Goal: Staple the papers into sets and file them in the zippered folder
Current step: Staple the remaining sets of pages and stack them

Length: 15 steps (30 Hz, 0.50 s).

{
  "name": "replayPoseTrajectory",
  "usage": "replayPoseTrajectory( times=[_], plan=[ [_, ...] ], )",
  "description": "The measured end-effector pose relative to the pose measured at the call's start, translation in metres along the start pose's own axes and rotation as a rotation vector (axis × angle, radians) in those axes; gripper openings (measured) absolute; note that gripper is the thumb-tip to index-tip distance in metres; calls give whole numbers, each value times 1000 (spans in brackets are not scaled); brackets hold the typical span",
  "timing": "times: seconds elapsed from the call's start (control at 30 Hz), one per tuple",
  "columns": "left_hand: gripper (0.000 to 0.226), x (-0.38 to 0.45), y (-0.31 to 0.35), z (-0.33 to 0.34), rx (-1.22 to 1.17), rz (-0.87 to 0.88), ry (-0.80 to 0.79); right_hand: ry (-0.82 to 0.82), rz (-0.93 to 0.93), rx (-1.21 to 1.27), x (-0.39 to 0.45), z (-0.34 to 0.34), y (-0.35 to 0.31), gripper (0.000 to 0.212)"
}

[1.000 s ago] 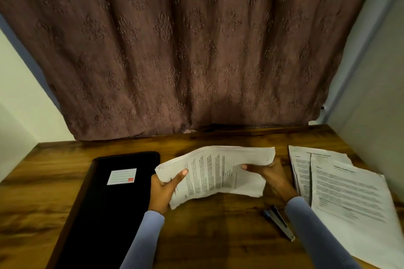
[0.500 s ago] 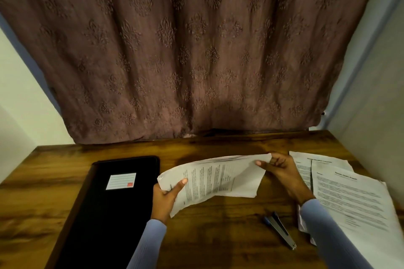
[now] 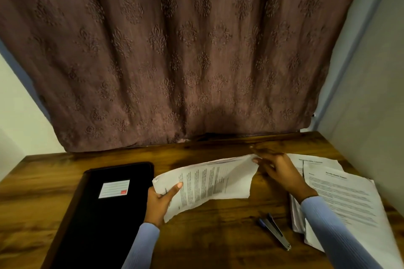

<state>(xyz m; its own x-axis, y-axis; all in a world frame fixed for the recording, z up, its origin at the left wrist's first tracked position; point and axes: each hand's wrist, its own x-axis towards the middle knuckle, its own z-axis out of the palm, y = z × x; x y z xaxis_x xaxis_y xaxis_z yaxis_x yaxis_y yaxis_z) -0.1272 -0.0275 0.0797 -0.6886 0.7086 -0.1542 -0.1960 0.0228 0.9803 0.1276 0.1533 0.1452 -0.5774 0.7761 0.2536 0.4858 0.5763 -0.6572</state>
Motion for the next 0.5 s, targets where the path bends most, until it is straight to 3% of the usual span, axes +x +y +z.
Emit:
replayPoseTrajectory(
  times=[0.13,0.23,0.5],
  plan=[
    [29,0,3,1,-9,-1,-13,49,9,3,0,-3,-9,45],
    [26,0,4,-1,-26,-14,-19,14,37,18,2,-3,-2,21],
    [25,2,6,-3,-45,-21,-7,-10,29,15,15,-5,-8,24]
  ],
)
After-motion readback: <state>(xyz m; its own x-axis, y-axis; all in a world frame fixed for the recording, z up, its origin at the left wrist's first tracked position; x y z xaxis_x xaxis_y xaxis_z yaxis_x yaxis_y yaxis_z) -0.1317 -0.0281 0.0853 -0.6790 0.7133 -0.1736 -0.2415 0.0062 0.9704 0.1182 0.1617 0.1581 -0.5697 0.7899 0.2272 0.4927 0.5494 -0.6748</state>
